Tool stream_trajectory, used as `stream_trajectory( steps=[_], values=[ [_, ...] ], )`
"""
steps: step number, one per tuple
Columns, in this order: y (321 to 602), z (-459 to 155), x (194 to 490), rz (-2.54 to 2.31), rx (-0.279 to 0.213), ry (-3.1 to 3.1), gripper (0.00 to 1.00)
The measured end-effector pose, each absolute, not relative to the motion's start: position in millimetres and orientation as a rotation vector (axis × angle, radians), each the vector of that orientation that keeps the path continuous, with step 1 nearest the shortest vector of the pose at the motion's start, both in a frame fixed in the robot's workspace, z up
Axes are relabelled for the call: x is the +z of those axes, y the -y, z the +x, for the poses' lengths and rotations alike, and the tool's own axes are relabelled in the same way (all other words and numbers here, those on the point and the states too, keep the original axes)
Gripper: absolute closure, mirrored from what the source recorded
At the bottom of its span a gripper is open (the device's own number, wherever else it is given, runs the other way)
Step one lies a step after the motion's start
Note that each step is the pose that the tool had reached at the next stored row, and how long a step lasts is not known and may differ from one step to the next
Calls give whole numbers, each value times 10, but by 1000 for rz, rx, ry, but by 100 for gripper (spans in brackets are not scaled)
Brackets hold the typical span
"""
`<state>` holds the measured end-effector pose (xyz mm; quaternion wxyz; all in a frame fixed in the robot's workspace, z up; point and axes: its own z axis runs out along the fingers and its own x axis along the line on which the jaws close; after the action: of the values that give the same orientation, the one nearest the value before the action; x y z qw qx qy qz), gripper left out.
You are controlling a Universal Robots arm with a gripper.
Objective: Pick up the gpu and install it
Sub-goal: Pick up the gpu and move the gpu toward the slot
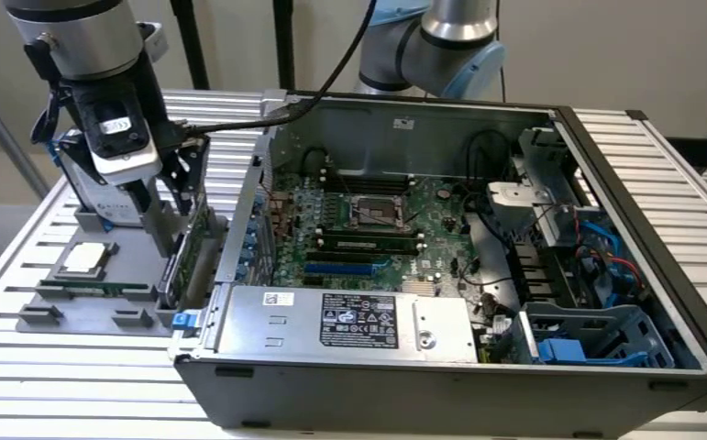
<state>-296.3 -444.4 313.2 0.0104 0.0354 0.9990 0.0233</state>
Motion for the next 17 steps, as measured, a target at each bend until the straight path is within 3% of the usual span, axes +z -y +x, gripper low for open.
stream_trajectory(
  steps=[17],
  values=[
    [4444, -2963, 2821, 115, 73, -3118, 0]
  ],
)
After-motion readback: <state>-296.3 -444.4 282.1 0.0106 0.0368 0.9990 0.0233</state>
